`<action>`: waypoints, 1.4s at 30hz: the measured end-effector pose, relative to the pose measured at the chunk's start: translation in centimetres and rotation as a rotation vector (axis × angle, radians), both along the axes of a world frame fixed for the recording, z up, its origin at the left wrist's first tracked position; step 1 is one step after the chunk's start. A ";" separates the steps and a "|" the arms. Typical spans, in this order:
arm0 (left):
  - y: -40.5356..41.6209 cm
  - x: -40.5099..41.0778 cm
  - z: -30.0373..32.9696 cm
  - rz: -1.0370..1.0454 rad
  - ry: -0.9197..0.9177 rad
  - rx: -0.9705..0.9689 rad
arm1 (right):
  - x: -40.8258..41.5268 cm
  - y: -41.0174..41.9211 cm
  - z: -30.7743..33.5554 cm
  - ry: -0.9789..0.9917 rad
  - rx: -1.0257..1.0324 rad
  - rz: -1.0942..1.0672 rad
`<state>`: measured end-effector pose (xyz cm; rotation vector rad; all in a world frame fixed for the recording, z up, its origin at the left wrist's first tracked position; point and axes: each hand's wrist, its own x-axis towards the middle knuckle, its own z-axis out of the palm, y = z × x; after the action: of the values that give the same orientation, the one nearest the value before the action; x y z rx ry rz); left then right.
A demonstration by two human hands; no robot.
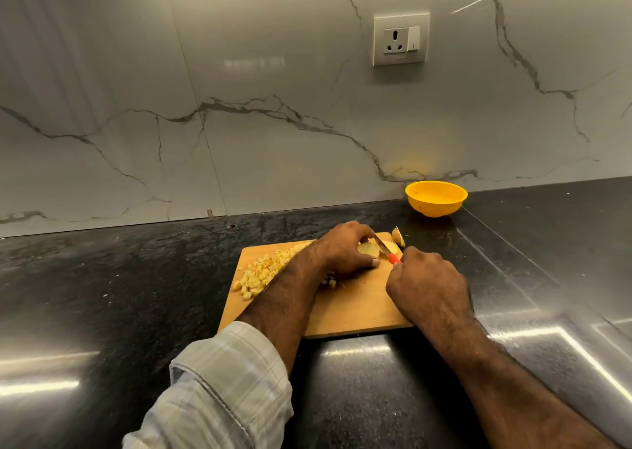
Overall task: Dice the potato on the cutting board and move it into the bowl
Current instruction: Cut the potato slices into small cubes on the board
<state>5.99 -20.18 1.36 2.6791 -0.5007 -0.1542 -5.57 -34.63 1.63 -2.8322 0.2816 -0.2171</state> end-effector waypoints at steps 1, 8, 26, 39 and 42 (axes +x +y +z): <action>0.1 0.0 -0.1 0.001 -0.003 0.011 | 0.0 0.1 0.0 0.012 -0.012 0.011; 0.2 -0.8 -0.3 0.004 -0.069 -0.092 | -0.4 0.1 0.3 0.037 -0.059 0.064; 0.2 -0.5 -0.6 0.185 0.020 -0.396 | -0.4 0.2 0.5 0.051 -0.050 0.075; -1.4 -1.2 -0.7 0.258 -0.239 -0.386 | -0.3 0.6 0.6 0.127 -0.133 0.125; -0.9 -1.1 0.1 0.295 -0.311 -0.463 | -0.1 0.7 0.8 0.134 -0.139 0.127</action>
<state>4.87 -21.04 1.47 2.2870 -0.1902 0.4186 -5.66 -33.95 2.39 -2.9945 0.1176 -0.0200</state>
